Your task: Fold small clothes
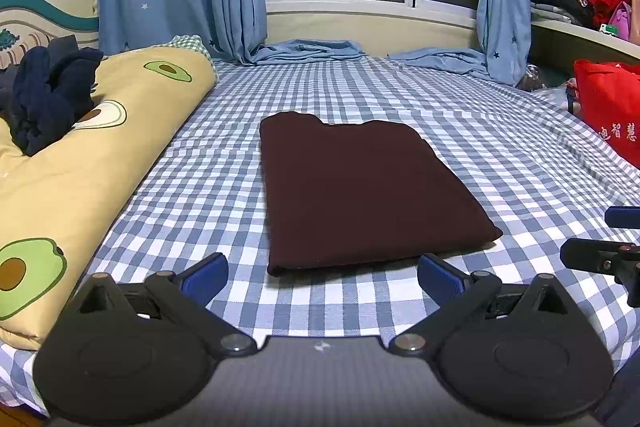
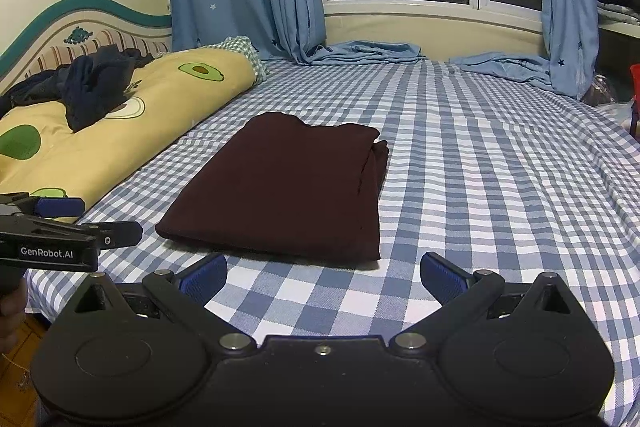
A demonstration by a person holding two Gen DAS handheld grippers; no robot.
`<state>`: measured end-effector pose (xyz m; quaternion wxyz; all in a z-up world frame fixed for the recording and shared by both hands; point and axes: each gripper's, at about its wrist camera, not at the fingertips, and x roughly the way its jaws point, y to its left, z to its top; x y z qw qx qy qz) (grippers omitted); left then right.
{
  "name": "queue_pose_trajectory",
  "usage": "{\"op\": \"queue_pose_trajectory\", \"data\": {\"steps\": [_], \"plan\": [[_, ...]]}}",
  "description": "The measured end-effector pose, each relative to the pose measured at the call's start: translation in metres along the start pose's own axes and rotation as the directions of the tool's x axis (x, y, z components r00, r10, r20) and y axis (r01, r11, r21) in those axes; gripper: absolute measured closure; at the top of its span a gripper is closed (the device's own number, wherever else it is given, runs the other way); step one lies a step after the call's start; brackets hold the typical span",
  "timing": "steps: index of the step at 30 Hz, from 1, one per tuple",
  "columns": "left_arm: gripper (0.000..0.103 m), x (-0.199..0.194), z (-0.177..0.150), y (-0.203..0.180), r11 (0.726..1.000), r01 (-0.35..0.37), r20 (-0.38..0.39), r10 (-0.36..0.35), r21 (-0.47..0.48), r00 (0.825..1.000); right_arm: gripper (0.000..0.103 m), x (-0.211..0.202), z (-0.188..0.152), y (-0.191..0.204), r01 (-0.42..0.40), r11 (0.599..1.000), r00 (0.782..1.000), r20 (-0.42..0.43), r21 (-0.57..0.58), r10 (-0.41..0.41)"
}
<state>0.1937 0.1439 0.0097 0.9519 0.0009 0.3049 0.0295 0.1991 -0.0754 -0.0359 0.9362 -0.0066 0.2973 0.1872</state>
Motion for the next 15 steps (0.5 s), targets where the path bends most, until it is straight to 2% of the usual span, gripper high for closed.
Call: {"op": "queue_pose_trajectory", "data": {"steps": [11,15], "plan": [[0.001,-0.0036,-0.0006,0.0021,0.999,0.034,0.041,-0.033,-0.016,0.999,0.001,0.0015,-0.0019,-0.0011,0.0,1.0,1.0,-0.007,0.0,0.0],[0.001,-0.0029,0.0004,0.0036,1.0,0.017,0.041,-0.016,-0.019,0.999,0.001,0.0019,-0.0019,-0.0024,0.001,1.0,1.0,-0.006,0.002,-0.001]]}}
